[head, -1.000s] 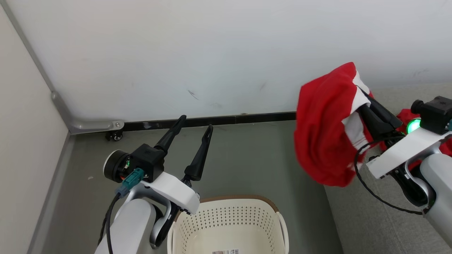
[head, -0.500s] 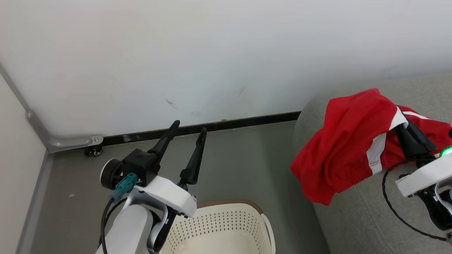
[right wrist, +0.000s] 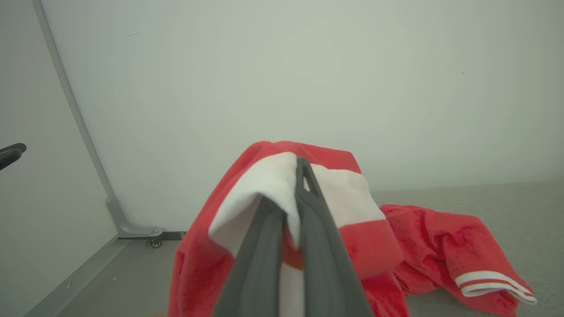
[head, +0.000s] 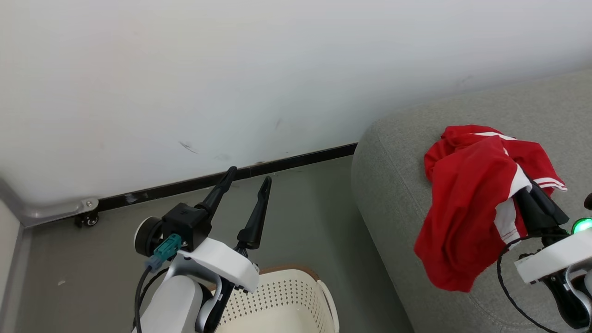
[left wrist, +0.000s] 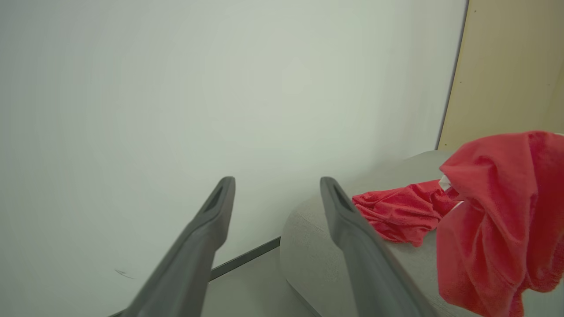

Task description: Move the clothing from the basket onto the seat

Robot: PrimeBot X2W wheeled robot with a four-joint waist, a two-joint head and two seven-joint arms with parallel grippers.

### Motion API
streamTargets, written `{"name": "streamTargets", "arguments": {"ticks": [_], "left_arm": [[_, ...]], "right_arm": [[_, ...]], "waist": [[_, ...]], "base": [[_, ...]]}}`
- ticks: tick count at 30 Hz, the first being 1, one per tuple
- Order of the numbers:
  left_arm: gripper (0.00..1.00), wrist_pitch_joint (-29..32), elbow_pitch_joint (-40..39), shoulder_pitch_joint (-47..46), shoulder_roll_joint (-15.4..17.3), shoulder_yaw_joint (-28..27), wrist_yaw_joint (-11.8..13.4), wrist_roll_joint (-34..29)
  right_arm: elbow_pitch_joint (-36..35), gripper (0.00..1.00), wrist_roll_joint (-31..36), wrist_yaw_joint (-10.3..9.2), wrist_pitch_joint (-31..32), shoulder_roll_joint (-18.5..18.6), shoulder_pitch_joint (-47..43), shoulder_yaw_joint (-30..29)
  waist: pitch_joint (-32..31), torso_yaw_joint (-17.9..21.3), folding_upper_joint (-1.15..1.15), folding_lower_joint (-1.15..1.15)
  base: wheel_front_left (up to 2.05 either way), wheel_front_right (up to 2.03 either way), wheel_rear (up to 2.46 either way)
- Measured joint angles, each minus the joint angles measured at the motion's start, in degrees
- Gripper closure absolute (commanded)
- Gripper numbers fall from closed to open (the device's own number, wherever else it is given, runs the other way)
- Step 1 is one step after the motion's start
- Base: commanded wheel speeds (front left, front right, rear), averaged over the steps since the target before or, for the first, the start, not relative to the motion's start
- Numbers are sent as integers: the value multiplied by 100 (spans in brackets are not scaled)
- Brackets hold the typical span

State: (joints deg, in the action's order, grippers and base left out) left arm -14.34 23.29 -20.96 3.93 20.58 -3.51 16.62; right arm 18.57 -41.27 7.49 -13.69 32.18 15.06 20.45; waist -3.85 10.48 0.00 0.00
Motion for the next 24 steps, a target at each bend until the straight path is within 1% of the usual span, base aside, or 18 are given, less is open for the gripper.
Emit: {"name": "streamTargets", "arguments": {"ticks": [6, 11, 16, 19, 24], "left_arm": [[0, -13, -4, 109, -14, -37, 57, 0], [0, -13, -47, 140, 2, -112, 107, -1], [0, -13, -144, 294, 130, -294, 267, -1], [0, -13, -214, 337, 181, -422, 336, -1], [0, -14, -400, 411, 334, -631, 464, -2]], "right_arm": [[-171, 100, 101, 0, 10, -92, -131, -124], [-209, 100, 108, 0, 143, -132, -127, -159], [-225, 100, 108, 0, 323, -132, -54, -275], [-213, 100, 108, 0, 467, -88, 196, -374], [-123, 100, 102, 0, 698, 52, 952, -710]], "waist": [[22, 247, 0, 0], [62, 424, 0, 0], [128, 553, 0, 0], [183, 606, 0, 0], [305, 664, 0, 0]], "base": [[0, 0, 0], [0, 0, 0], [0, 0, 0], [0, 0, 0], [0, 0, 0]]}}
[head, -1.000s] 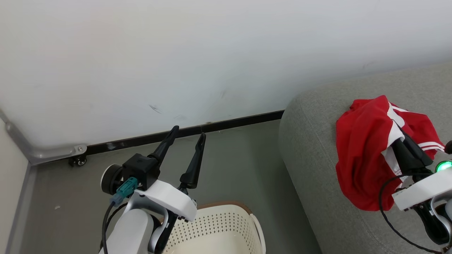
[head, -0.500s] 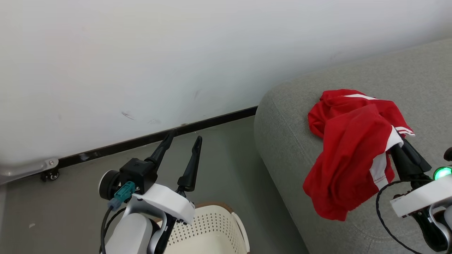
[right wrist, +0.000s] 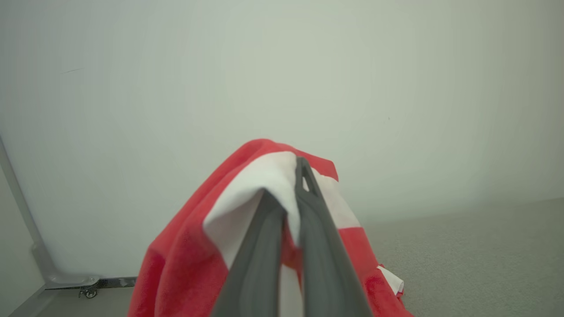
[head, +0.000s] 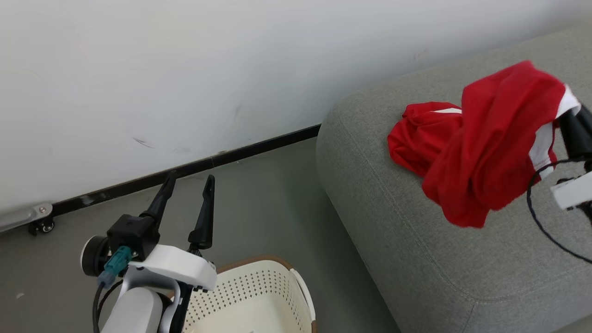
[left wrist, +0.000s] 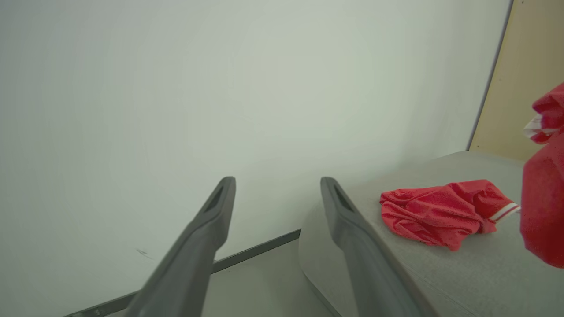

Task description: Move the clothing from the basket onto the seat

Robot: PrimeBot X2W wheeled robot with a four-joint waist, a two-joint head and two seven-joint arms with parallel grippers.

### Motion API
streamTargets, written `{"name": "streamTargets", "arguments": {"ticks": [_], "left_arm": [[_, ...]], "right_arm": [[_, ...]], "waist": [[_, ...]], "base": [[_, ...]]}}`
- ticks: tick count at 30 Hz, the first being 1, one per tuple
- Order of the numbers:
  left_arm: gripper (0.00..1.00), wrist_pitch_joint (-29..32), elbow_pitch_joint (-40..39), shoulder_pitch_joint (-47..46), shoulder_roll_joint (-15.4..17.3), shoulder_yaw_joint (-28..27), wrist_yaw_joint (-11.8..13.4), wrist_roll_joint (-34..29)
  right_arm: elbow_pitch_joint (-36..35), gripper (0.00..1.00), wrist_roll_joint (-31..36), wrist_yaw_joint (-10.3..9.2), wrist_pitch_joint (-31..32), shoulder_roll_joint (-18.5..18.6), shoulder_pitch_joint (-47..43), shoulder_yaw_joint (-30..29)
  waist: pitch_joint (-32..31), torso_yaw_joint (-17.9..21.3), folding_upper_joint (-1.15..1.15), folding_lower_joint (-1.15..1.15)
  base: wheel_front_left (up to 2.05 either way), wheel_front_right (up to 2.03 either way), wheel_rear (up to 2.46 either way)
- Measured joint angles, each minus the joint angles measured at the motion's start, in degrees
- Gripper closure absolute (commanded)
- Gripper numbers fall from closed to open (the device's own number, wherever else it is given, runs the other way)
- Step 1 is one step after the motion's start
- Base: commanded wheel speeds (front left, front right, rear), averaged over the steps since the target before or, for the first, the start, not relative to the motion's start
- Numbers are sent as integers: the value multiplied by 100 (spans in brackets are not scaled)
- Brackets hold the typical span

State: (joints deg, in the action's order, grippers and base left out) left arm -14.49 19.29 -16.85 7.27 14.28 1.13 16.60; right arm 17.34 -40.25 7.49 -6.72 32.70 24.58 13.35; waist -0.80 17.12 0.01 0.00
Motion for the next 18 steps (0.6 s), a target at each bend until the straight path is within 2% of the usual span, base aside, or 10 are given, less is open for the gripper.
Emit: {"name": "streamTargets", "arguments": {"ticks": [5, 18], "left_arm": [[0, 0, -118, 99, 120, -78, 76, -19], [0, -15, -705, 144, 366, -166, 224, -185]], "right_arm": [[183, 100, -4, 0, 204, 75, 510, -214], [1043, 100, 63, 0, 870, 647, 1869, -945]], "waist": [[124, 19, 0, 0], [604, -74, 0, 0]], "base": [[0, 0, 0], [0, 0, 0]]}}
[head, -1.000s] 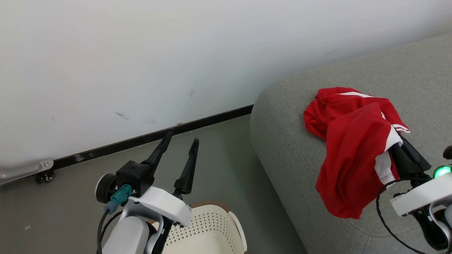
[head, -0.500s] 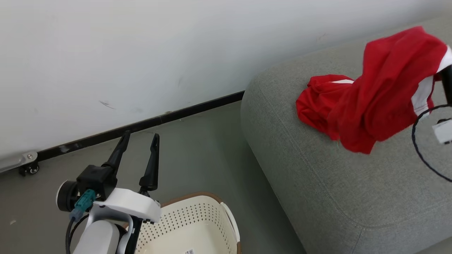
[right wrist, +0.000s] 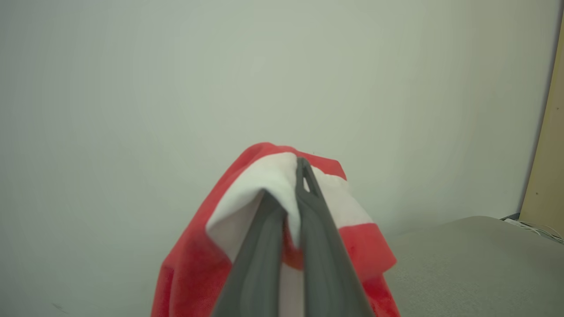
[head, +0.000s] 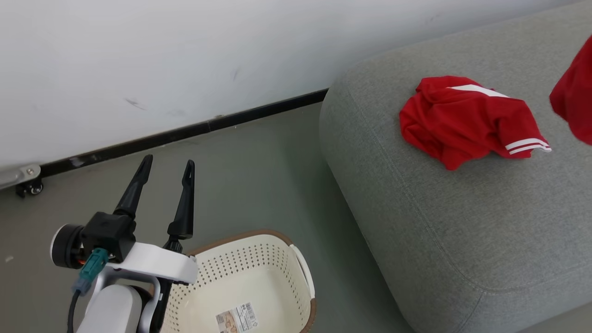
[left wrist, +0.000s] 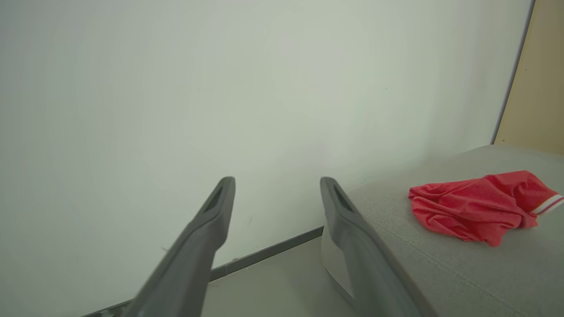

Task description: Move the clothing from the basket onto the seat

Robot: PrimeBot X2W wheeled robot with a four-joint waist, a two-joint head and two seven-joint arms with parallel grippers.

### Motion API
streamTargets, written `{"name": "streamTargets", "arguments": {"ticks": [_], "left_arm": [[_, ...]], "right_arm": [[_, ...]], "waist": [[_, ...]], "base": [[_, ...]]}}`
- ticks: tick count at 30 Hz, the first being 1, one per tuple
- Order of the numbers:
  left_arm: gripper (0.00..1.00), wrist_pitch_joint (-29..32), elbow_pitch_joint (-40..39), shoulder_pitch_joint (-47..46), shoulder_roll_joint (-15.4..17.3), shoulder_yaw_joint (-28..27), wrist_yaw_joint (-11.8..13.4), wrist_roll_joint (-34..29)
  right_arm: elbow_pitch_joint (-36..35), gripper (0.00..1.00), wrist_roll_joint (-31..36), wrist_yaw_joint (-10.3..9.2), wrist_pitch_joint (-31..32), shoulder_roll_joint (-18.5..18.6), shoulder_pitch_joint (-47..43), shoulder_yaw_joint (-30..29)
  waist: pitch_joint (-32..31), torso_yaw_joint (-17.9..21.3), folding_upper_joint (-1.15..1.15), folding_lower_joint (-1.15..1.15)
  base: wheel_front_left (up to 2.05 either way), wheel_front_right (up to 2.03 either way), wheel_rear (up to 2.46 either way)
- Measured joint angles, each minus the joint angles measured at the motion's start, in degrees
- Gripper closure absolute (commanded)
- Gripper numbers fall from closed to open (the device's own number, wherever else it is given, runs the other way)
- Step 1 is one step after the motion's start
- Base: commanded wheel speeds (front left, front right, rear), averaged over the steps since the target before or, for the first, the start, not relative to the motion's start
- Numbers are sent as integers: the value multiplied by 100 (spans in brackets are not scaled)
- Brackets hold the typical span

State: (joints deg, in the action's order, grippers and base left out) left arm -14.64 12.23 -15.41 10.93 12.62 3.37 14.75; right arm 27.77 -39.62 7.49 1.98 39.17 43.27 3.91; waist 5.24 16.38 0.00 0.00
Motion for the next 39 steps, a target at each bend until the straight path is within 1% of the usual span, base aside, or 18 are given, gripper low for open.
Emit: {"name": "streamTargets", "arguments": {"ticks": [9, 13, 15, 18, 20, 26, 31, 39], "left_arm": [[0, 93, -379, -5, 169, 65, 0, -149], [0, 204, -543, -16, 230, 104, -1, -200], [0, 259, -614, -20, 293, 129, -1, -222], [0, 328, -728, -27, 331, 147, -2, -259], [0, 404, -859, -84, 331, 177, -10, -287], [0, 514, -1077, -264, 338, 248, -41, -322], [0, 608, -1135, -290, 365, 268, -42, -385], [0, 676, -1216, -407, 383, 258, -42, -390]], "right_arm": [[615, 100, 190, 0, 203, 320, 489, -244], [780, 100, 337, -1, 229, 431, 664, -213], [820, 100, 389, -1, 241, 426, 748, -185], [848, 100, 486, -1, 237, 382, 760, -108], [995, 100, 644, -1, 197, 363, 758, 15], [1383, 100, 715, 0, 68, 91, 740, 31], [1731, 100, 773, 0, -19, -48, 714, 78], [2196, 100, 824, 0, -270, -316, 316, 213]], "waist": [[364, -141, 0, 0], [534, -211, 0, 0], [621, -247, 0, 0], [749, -297, 0, 0], [877, -343, 0, 0], [1126, -430, 0, 0], [1317, -496, 0, 0], [1585, -576, 0, 0]], "base": [[0, 0, 0], [0, 0, 0], [0, 0, 0], [0, 0, 0], [0, 0, 0], [0, 0, 0], [0, 0, 0], [0, 0, 0]]}}
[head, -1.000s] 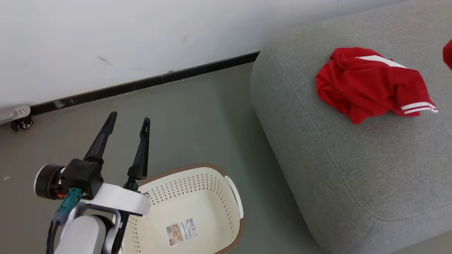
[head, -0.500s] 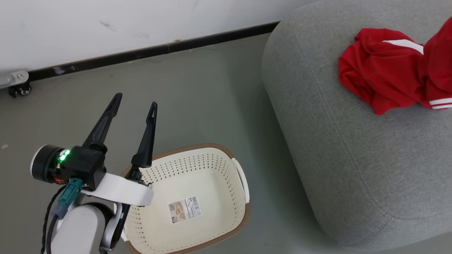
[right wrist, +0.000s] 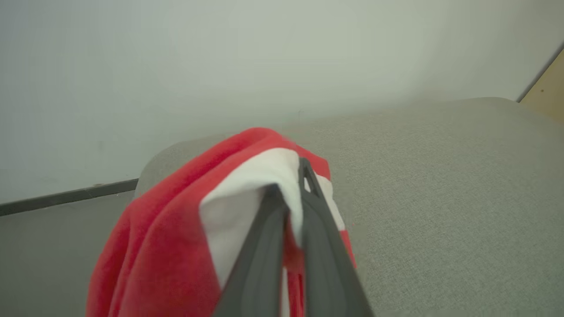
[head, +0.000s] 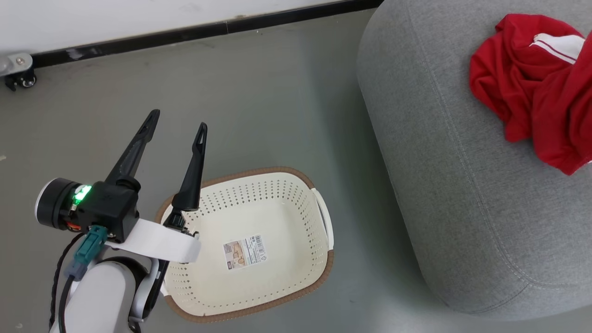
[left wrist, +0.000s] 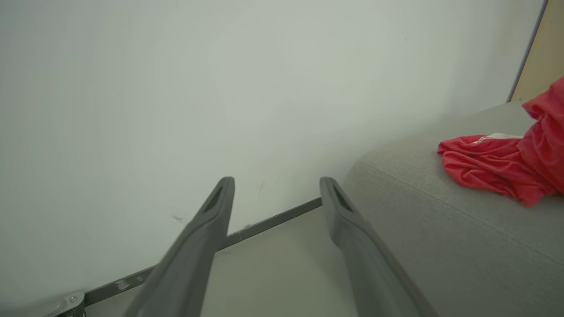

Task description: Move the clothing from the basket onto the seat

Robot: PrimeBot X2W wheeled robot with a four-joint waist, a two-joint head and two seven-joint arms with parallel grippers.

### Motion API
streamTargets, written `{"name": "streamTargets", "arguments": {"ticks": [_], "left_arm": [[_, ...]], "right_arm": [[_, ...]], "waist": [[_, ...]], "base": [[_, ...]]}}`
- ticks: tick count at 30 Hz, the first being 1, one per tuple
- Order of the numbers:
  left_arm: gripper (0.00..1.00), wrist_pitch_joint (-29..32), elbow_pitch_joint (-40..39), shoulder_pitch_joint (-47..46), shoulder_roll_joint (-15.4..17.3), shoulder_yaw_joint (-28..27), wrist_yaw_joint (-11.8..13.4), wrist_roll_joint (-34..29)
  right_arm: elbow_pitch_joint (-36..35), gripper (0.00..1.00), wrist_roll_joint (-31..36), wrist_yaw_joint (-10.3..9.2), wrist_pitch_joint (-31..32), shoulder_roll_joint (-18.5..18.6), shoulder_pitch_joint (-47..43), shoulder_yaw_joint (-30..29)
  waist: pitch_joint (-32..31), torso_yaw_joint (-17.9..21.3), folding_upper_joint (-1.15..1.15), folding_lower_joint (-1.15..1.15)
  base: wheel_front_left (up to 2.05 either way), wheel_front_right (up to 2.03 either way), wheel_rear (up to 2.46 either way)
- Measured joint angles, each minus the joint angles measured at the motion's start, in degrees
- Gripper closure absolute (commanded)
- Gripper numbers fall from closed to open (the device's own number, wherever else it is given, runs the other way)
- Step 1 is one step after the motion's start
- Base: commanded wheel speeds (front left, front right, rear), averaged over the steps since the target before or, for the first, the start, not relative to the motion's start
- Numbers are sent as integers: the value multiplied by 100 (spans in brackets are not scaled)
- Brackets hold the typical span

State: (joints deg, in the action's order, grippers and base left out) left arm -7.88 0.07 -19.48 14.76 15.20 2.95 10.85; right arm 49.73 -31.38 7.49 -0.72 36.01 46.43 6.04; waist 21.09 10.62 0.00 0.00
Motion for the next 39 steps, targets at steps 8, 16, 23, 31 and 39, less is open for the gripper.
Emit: {"name": "streamTargets", "arguments": {"ticks": [8, 16, 23, 31, 39], "left_arm": [[0, 32, -32, -94, 45, -2, 0, -45], [0, 32, -31, -94, 102, -13, 0, -51], [0, 32, -15, -94, 103, -11, 0, -51], [0, 29, 16, -95, 94, -16, 3, -49], [0, -21, 103, -95, 74, -18, 5, -43]], "right_arm": [[392, 100, 135, 0, -214, -22, -199, 111], [668, 100, 332, 0, -380, -73, -198, 231], [818, 55, 355, 0, -488, -180, -178, 275], [913, 0, 271, 0, -637, -130, -184, 344], [978, 0, 91, 1, -851, 5, -372, 401]], "waist": [[197, -22, 0, 0], [300, 26, 0, 0], [296, 96, 0, 0], [253, 175, 0, 0], [203, 286, 0, 0]], "base": [[0, 0, 0], [0, 0, 0], [0, 0, 0], [0, 0, 0], [0, 0, 0]]}}
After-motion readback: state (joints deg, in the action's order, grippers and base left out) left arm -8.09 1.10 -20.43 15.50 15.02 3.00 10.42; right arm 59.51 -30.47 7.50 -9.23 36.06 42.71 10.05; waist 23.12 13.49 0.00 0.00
